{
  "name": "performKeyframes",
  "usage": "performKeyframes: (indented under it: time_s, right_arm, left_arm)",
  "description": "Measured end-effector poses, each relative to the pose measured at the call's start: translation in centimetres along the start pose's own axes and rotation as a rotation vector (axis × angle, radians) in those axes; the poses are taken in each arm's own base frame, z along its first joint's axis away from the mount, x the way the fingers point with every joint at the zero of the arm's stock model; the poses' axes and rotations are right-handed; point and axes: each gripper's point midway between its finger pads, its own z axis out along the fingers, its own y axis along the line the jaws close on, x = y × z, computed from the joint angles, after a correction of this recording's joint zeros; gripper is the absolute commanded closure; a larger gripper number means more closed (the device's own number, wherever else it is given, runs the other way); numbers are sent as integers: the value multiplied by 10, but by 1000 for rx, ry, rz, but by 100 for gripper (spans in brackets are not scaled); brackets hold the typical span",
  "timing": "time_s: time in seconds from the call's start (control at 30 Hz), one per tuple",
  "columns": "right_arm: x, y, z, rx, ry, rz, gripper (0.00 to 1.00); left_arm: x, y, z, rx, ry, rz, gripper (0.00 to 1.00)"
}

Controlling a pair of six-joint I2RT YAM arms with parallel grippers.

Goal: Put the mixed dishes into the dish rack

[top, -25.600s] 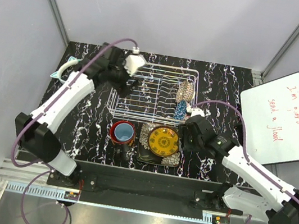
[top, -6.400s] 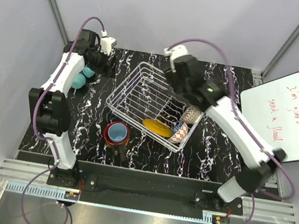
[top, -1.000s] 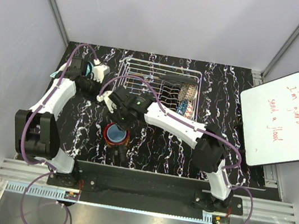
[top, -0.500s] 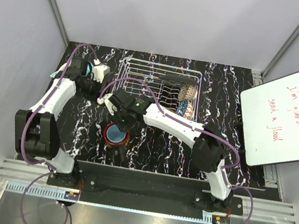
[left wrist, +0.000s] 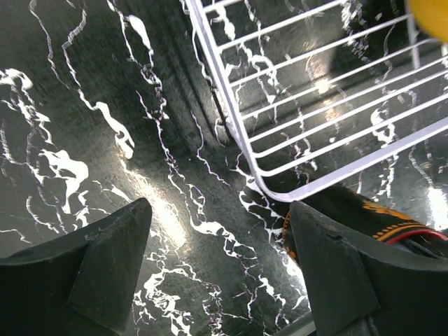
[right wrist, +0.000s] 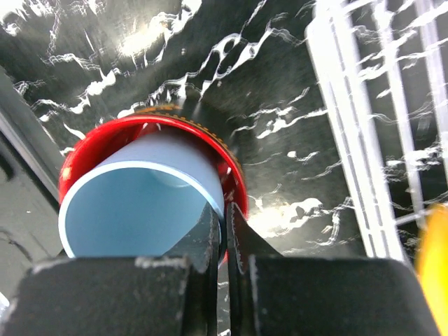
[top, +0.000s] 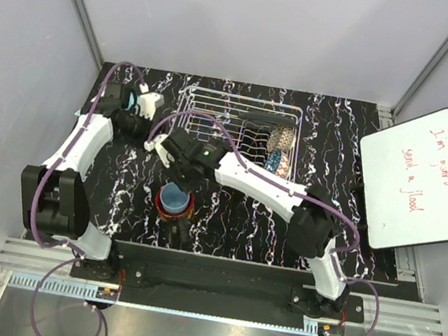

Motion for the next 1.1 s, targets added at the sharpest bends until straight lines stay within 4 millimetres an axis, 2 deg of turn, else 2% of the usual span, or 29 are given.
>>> performKeyframes:
  time_s: [0.03, 0.07, 0.2, 0.33, 0.43, 0.53, 0.63, 0.7, 0.8, 0.93, 1.1]
  right_arm:
    - [-6, -2, -7, 10, -14, -3, 100]
    - [-12, -3, -14, 18, -30, -4, 100]
    - [-41, -8, -65, 52, -147, -11, 100]
    - [-67, -13, -146, 85, -316, -3, 100]
    - [-78, -18, -216, 87, -479, 35, 100]
    - [-75, -36, -275, 60, -661, 129, 100]
    - [-55, -67, -310, 50, -799, 263, 100]
    - [-37, -86, -317, 34, -862, 361, 100]
    - [-24, -99, -305, -36, -906, 475, 100]
    - [-29, -108, -274, -151, -895, 567, 100]
    - [-49, -128, -254, -284, -924, 644, 100]
  left_arm:
    - [-6, -1, -5, -1, -9, -1, 4]
    - [-13, -1, -8, -4, -22, 1, 1]
    - [-57, -8, -36, -10, -118, 15, 1]
    - [-106, -29, -74, 37, -246, 39, 1]
    - [-129, -57, -99, 153, -319, 38, 1]
    - [-145, -96, -119, 382, -357, -39, 1]
    - [-158, -119, -122, 603, -336, -151, 1]
    - [-166, -129, -115, 762, -283, -253, 1]
    - [-172, -140, -100, 907, -175, -357, 1]
    - [-177, -168, -90, 1013, -68, -378, 1]
    - [-180, -201, -105, 1094, -44, -278, 1]
